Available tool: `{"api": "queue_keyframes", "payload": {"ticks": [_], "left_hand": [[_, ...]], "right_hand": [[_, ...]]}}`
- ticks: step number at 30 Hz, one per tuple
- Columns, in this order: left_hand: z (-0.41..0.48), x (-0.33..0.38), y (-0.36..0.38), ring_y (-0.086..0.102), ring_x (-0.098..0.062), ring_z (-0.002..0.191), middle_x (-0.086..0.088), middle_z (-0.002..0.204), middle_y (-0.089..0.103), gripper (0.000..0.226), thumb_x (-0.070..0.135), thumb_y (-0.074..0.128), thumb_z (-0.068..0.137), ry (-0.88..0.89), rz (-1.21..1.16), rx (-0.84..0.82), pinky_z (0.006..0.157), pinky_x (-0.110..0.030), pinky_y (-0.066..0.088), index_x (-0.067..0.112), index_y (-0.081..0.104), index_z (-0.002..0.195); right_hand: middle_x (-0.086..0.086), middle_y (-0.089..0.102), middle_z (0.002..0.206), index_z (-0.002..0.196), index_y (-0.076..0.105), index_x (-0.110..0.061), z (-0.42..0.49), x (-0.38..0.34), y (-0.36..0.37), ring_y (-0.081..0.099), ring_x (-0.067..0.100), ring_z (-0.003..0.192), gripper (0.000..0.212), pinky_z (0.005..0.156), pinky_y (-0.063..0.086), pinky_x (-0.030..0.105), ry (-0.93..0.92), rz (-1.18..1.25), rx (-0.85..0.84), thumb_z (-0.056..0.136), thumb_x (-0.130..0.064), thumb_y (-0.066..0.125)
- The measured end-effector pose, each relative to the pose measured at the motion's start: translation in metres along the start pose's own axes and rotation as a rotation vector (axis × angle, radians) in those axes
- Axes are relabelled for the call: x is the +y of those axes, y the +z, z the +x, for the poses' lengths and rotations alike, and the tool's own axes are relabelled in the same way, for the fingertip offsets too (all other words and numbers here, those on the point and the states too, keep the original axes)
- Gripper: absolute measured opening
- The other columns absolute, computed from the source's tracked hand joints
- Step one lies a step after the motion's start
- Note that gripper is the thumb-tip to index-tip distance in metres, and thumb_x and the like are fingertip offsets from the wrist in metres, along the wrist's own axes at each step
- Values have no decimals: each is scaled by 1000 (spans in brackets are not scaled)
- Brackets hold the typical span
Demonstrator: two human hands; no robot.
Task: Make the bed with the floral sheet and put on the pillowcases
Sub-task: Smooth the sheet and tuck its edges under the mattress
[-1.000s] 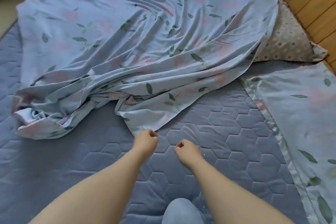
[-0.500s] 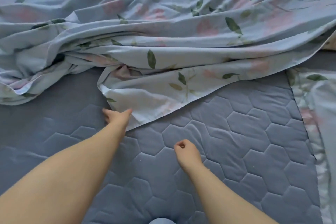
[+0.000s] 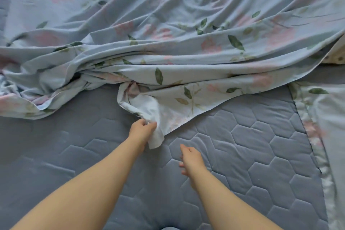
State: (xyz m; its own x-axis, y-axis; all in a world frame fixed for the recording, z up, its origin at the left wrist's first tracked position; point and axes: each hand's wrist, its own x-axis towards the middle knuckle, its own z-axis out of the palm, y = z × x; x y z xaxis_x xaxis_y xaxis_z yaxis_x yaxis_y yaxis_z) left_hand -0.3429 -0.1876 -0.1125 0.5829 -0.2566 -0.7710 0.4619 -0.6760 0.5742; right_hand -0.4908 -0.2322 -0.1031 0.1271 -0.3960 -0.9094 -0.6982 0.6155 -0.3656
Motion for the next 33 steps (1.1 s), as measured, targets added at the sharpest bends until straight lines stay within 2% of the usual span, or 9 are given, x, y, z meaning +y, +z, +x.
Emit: {"api": "queue_keyframes", "payload": {"ticks": [4,7,13,19,22,25,28,30,33], "left_hand": [[-69,33,-7,60,-20,85,-5,90,64,8,12,59,89,144,25,-170,79,-32,50,15,60,82],[-121,48,-22,60,-17,81,-4,87,65,2,11,61,87,253,89,-302,75,-28,49,12,62,86],[-216,38,-57,50,-14,78,-4,82,52,40,42,67,54,506,355,-463,71,-32,40,18,54,84],[-303,28,-71,55,-10,73,4,79,63,11,26,70,80,785,446,-461,70,-25,44,18,62,79],[-331,10,-62,54,-12,99,4,102,54,47,41,80,63,963,623,-339,88,-30,48,22,58,100],[-363,-7,-53,21,-23,138,-1,147,19,99,40,78,67,1069,910,-216,115,-41,26,35,18,145],[-388,-20,-43,21,-27,140,1,150,27,59,31,57,85,1240,1221,-61,112,-45,20,39,33,138],[-400,-26,-38,46,-29,122,-6,127,54,20,21,42,94,1223,1177,-28,101,-42,30,26,52,111],[-420,-36,-24,56,-32,100,-14,111,61,7,18,40,95,1225,1052,-173,80,-36,41,17,45,91]], "right_hand": [[6,54,99,106,46,-17,-54,-22,-6,58,26,90,35,74,48,36,48,222,-98,98,-48,32],[5,57,76,108,58,-12,-95,-31,-7,56,18,59,49,53,43,28,-11,413,-140,96,-53,34],[13,55,77,86,54,-5,-194,-16,-20,52,23,63,11,52,40,26,-300,567,75,90,1,45],[14,55,100,113,55,-3,-280,24,-32,55,26,83,24,62,45,28,-539,619,299,96,-7,38],[15,57,101,104,58,-3,-312,53,-50,56,28,88,22,70,47,34,-543,717,349,93,-5,40],[16,61,101,96,60,-2,-340,85,-74,60,31,87,19,53,55,27,-530,818,372,92,-3,41],[14,58,97,93,59,-4,-372,115,-97,56,25,76,17,33,44,13,-574,859,435,93,-3,42],[11,56,88,80,56,-5,-388,128,-110,53,20,67,19,30,40,11,-597,893,458,94,-4,42],[7,54,80,89,58,-4,-414,158,-133,51,18,64,17,30,41,11,-607,934,514,95,-4,42]]}}
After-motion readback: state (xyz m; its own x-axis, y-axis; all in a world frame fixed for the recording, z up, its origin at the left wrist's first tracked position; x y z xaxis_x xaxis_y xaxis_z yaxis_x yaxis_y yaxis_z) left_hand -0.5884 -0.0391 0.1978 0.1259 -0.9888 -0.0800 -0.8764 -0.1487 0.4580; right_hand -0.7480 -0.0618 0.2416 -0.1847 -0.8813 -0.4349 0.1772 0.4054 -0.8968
